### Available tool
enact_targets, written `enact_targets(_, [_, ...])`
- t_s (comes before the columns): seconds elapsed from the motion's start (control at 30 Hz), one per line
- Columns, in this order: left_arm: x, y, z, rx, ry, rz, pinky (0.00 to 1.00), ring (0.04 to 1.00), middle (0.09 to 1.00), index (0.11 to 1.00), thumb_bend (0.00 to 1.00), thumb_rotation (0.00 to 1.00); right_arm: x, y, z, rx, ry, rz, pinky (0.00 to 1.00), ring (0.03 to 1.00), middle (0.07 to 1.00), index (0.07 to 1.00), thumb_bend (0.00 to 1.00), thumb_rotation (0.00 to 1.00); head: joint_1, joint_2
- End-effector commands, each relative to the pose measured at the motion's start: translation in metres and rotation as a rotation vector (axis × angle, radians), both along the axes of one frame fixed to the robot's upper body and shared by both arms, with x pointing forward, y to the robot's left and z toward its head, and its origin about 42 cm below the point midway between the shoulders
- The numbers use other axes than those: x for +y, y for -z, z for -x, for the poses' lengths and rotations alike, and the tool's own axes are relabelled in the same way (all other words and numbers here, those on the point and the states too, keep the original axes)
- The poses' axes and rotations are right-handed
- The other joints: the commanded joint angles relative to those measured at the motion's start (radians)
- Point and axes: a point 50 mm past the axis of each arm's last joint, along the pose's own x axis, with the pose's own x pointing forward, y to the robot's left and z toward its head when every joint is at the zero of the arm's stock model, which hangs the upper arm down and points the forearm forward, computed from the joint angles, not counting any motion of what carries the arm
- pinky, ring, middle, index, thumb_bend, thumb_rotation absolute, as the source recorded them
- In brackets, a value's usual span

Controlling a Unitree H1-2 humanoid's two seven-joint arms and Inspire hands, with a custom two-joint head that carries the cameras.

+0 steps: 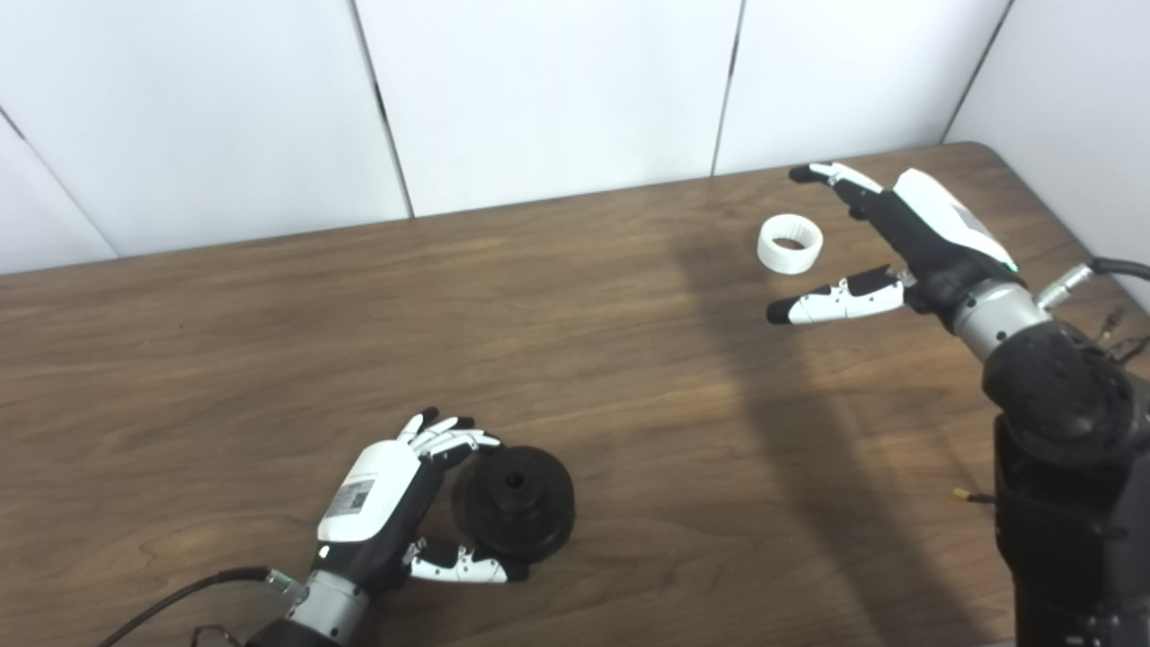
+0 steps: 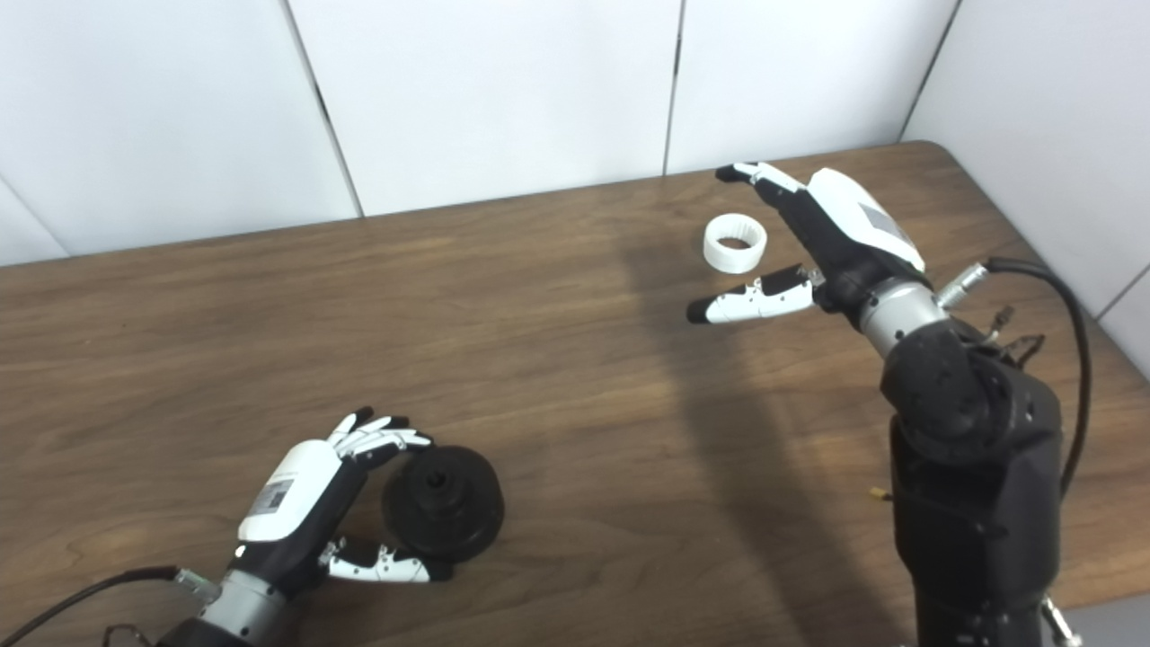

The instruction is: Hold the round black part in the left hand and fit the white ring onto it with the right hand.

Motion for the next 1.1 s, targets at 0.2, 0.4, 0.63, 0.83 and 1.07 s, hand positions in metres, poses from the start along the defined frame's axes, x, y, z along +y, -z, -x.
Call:
enact_targets(0.2, [0.024, 0.011, 0.007, 0.02, -0.01, -0.094, 1.0, 0.883, 0.79, 0.487, 0.52, 0.06, -0.014, -0.013, -0.048, -0.043, 0.04, 0.127, 0.85, 0.968, 0.971, 0.894, 0.92, 0.29, -0.028, -0.022])
enact_targets(0.4, [0.029, 0.011, 0.009, 0.008, -0.013, -0.1, 1.0, 0.88, 0.785, 0.486, 0.52, 0.06, -0.023, -0.007, -0.078, 0.001, 0.067, 0.146, 0.91, 0.986, 0.979, 0.893, 0.92, 0.27, -0.049, -0.036])
enact_targets(0.63, [0.035, 0.014, 0.01, 0.004, -0.007, -0.108, 1.0, 0.882, 0.788, 0.487, 0.52, 0.06, -0.029, -0.005, -0.105, 0.033, 0.088, 0.18, 0.92, 0.998, 0.985, 0.898, 0.91, 0.29, -0.063, -0.046])
enact_targets(0.83, [0.038, 0.015, 0.01, -0.004, -0.01, -0.113, 1.0, 0.879, 0.79, 0.487, 0.52, 0.06, -0.035, -0.005, -0.126, 0.062, 0.107, 0.2, 0.94, 1.0, 0.989, 0.9, 0.91, 0.3, -0.061, -0.052])
enact_targets(1.07, [0.039, 0.015, 0.012, -0.005, -0.011, -0.116, 1.0, 0.877, 0.787, 0.486, 0.52, 0.06, -0.042, -0.006, -0.144, 0.07, 0.132, 0.248, 0.95, 0.987, 0.968, 0.881, 0.91, 0.29, -0.057, -0.053])
